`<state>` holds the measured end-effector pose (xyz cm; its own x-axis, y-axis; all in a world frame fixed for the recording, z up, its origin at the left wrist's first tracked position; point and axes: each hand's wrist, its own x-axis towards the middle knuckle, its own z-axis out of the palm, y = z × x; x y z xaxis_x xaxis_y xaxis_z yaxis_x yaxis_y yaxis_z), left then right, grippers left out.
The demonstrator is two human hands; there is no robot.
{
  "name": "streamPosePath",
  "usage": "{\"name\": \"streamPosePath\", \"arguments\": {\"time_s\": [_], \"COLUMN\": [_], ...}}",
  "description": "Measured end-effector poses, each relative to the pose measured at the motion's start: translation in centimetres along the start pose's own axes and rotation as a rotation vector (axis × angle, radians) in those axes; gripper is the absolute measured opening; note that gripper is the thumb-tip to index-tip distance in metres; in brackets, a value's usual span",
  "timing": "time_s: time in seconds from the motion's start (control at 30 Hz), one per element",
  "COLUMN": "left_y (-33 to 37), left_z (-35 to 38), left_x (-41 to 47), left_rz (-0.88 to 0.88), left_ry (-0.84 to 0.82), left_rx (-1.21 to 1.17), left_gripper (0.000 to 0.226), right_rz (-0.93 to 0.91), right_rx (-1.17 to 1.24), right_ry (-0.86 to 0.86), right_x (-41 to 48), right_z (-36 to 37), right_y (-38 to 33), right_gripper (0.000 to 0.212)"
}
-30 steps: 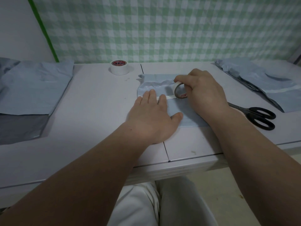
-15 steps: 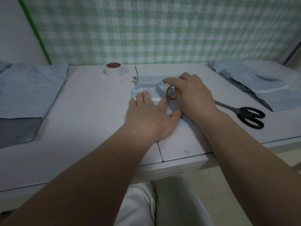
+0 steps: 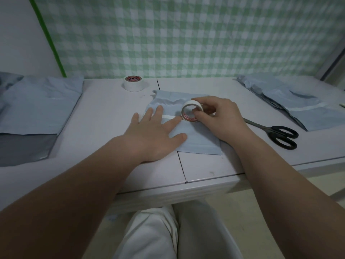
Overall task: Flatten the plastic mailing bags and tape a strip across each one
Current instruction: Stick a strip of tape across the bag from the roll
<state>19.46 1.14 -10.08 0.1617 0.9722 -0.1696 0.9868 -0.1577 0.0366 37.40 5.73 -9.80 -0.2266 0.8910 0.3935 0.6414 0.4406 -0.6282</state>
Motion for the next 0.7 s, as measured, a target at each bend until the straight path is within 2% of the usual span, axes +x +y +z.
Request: {"name": "streamPosePath", "arguments": {"time_s": [0.27,0.43,0.53,0.6,0.63,0.7], "left_y": [-2.5,-2.8,-2.0,-1.2,-0.6,1.0], "left_z": [0.0,0.3,0.2,0.3,0.2,-0.3], "left_x": [-1.1,-1.0,-1.1,-1.0,-0.8,-0.5], "left_rz": [-0.067,-0.209,-0.271,-0.159,-0.061,0.112], "left_ry": [0.047,0.131,0.237,0.338,0.367,0.343], "left_rx": [-0.032,0.001,0.123,0.131,0.06,-0.243], "left_gripper": [0.07,0.08,0.084,0.078,0.076,0.08], "right_rz": [-0.021,-0.042,-0.05,-0.052,-0.053,-0.059], "right_rx": [0.039,0.013,-0.005,-0.007,-0.008,-0.017], "right_ry": [-0.033,-0.036,-0.029,-0.027,-0.024,-0.018], "right_x": [-0.4,-0.4,-0.4,-0.4,-0.4,-0.4], "right_z": [0.3,0.4,0.5,0.5,0.5,0.4], "right_y": [-0.3,-0.1,-0.1,-0.2,-0.2,-0.2], "right_gripper": [0.023,0.024,0.027,0.028,0.029,0.03]}}
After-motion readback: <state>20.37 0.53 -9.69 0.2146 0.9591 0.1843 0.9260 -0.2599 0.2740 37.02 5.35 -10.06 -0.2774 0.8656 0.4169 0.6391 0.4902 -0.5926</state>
